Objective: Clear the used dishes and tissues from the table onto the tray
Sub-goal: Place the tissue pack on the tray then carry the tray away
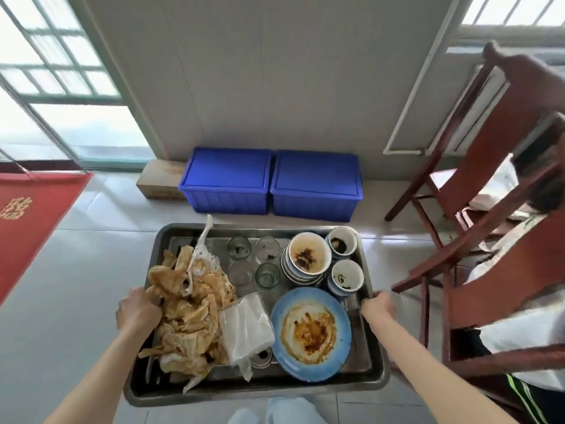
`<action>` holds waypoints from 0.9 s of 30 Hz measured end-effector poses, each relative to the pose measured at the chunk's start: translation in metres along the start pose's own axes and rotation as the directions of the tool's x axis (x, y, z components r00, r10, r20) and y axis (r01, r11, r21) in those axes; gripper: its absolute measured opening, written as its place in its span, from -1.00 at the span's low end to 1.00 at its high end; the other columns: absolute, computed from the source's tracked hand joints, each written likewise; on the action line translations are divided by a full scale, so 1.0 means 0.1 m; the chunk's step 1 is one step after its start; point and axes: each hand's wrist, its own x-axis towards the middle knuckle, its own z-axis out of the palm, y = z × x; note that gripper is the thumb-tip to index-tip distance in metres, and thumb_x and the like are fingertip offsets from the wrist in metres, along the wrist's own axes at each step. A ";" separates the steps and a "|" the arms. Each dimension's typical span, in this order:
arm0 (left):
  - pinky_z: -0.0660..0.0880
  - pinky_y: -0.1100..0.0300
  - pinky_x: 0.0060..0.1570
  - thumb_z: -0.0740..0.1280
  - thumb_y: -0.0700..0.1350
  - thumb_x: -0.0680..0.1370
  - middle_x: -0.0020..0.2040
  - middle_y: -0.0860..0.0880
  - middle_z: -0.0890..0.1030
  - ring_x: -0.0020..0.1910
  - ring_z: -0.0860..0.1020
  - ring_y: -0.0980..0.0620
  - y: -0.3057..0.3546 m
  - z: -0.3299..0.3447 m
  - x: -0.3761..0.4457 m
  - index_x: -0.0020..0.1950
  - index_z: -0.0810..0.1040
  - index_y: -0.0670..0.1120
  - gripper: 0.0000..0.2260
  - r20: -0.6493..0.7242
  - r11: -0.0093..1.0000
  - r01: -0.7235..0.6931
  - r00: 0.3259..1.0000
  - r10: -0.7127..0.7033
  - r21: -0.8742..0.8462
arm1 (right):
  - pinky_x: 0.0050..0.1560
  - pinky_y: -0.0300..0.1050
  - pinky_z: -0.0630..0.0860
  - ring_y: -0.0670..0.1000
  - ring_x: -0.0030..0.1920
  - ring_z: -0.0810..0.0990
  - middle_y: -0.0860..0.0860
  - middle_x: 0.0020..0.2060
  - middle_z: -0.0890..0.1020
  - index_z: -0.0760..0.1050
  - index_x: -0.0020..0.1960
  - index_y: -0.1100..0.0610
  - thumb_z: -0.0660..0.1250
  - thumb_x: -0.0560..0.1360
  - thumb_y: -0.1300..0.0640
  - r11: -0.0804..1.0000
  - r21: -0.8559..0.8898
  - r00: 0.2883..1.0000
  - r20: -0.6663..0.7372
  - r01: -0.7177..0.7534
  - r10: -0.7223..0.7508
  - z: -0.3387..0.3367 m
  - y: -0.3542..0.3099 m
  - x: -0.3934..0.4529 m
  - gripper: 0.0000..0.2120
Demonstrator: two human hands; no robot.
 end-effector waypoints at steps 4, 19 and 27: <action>0.37 0.00 -0.17 0.31 -0.28 0.46 -0.11 -0.30 0.52 -0.03 0.50 -0.31 0.79 0.01 0.78 -0.02 0.45 -0.27 -0.86 0.021 0.999 -0.035 0.999 0.034 0.024 | -0.01 -0.07 0.46 0.25 0.05 0.56 0.27 -0.01 0.59 0.52 0.00 0.30 0.32 0.44 0.28 0.998 0.034 0.997 -0.050 -0.053 0.055 0.04 -0.71 0.57 -0.84; 0.36 -0.05 -0.08 0.24 -0.21 0.53 0.06 -0.38 0.51 0.08 0.48 -0.35 3.83 0.34 3.35 0.07 0.42 -0.32 -0.80 0.129 0.966 -0.243 0.964 0.231 0.086 | -0.18 -0.07 0.46 0.19 -0.16 0.54 0.25 -0.17 0.60 0.44 -0.22 0.24 0.29 0.43 0.33 0.967 0.126 0.958 -0.159 -0.219 0.238 0.36 -2.70 2.68 -0.93; 0.35 -0.09 -0.12 0.20 -0.14 0.56 -0.03 -0.36 0.51 -0.01 0.46 -0.34 5.11 0.92 4.09 -0.02 0.43 -0.31 -0.79 0.096 0.972 -0.232 0.969 0.228 0.027 | -0.02 -0.03 0.48 0.24 0.01 0.57 0.26 -0.06 0.61 0.51 -0.03 0.33 0.31 0.44 0.35 0.957 0.097 0.944 -0.165 -0.273 0.286 0.30 -3.47 4.09 -0.88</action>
